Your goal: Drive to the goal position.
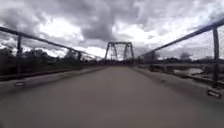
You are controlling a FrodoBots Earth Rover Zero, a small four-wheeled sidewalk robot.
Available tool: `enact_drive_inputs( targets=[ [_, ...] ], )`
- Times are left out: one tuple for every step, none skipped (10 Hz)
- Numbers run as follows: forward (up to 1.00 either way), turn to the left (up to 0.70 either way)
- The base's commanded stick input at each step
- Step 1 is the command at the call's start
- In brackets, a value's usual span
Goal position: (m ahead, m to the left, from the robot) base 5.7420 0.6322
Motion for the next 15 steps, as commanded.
enact_drive_inputs(
  targets=[
    [1.0, 0.0],
    [1.0, 0.0],
    [1.0, 0.0],
    [1.0, -0.09],
    [1.0, -0.11],
    [1.0, -0.13],
    [1.0, -0.16],
    [1.0, -0.21],
    [1.0, -0.23],
    [1.0, -0.24],
    [1.0, -0.24],
    [1.0, -0.24],
    [1.0, -0.24],
    [1.0, -0.24],
    [1.0, -0.24]
  ],
)
